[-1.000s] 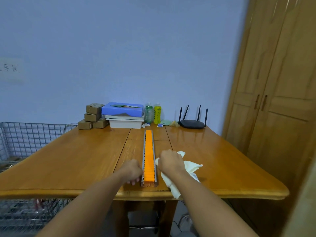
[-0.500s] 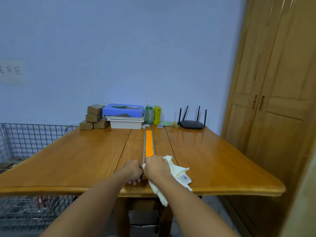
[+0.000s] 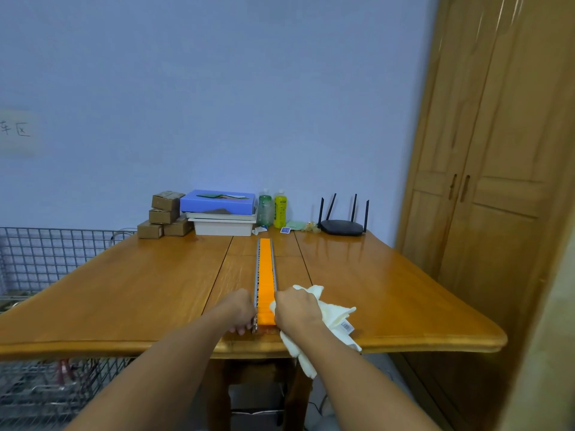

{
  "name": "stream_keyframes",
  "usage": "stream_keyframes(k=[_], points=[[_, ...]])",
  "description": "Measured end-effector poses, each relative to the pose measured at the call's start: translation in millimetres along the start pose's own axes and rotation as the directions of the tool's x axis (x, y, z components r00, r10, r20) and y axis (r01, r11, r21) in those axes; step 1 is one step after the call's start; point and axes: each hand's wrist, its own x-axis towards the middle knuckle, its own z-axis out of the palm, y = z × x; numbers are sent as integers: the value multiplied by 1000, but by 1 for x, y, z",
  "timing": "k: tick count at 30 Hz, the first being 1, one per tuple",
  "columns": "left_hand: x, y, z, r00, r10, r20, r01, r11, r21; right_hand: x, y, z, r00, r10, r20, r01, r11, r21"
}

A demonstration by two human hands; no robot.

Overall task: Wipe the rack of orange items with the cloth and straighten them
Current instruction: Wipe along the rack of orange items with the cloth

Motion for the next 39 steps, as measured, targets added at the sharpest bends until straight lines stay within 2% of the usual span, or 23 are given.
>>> stream_keyframes(k=[7,16,22,30,36,39], points=[[0,1,0,1000,-2,4,2,1000,15,-6,12,8,997,35,62,-34,999,-15],[2,0,-4,1000,20,7,-19,999,-25,1,21,1,999,49,9,-48,999,-25],[8,18,-22,976,91,-199,-95,995,-10,21,39,-17,984,154,-87,-145,983,109],[15,63,-38,977,162,-139,-194,947,-257,49,49,-37,957,194,-216,-153,969,195],[14,77,-39,982,164,-96,-190,858,-477,56,56,-39,944,216,-249,-159,960,231],[14,82,-37,983,174,-49,-167,773,-612,58,58,-40,940,230,-252,-164,952,257]])
